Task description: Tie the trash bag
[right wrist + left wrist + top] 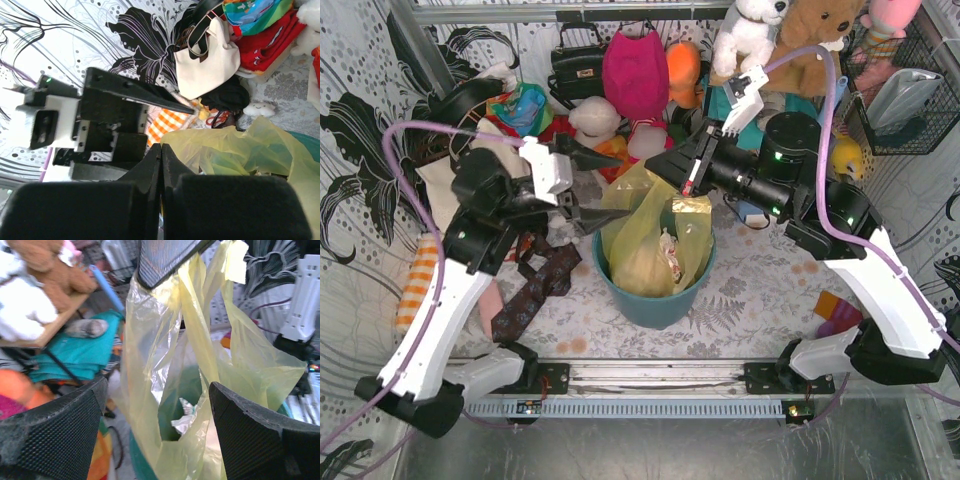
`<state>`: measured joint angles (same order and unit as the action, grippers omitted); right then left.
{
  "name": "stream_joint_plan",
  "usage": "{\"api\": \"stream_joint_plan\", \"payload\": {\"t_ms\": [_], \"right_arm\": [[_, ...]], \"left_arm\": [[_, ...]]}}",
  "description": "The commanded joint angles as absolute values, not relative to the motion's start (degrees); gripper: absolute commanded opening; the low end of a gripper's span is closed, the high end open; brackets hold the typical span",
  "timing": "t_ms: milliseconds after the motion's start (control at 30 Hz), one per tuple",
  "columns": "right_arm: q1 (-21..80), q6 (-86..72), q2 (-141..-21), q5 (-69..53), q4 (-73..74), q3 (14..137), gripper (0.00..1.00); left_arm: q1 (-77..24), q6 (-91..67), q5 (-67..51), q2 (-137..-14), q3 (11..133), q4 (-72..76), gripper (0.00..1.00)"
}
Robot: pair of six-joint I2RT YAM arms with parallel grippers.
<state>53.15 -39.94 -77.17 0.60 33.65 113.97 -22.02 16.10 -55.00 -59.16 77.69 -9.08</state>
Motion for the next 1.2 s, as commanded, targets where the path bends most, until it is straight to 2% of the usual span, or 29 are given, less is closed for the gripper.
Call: {"api": "stream_joint_plan", "payload": {"t_ms": [0, 267, 400, 467, 800, 1167], "right_arm": [[53.4, -38.6, -78.5, -0.6, 33.5, 116.9, 0.0], [53.4, -38.8, -81.8, -0.6, 30.9, 120.9, 0.0], [53.4, -38.4, -83.5, -0.3, 30.8, 122.1, 0.0], [53.4, -37.9, -84.0, 0.6, 31.2, 122.2, 0.0], [53.4, -37.3, -86.1, 0.2, 30.2, 122.9, 0.0], [53.4, -38.9, -88.2, -2.7, 27.3, 124.5, 0.0]], "left_arm": [[-21.3, 7.6, -67.5, -63.6, 78.7, 0.4, 0.92], [-21.4, -5.3, -69.7, -64.7, 70.5, 17.6, 0.93], [-21.4, -22.4, -71.0, -64.7, 63.3, 40.1, 0.93], [-21.4, -27.9, -71.7, -64.6, 62.2, 46.4, 0.94], [-22.1, -25.7, -70.1, -63.3, 61.5, 40.5, 0.95], [-24.8, -20.9, -60.8, -63.5, 58.4, 35.8, 0.97]]}}
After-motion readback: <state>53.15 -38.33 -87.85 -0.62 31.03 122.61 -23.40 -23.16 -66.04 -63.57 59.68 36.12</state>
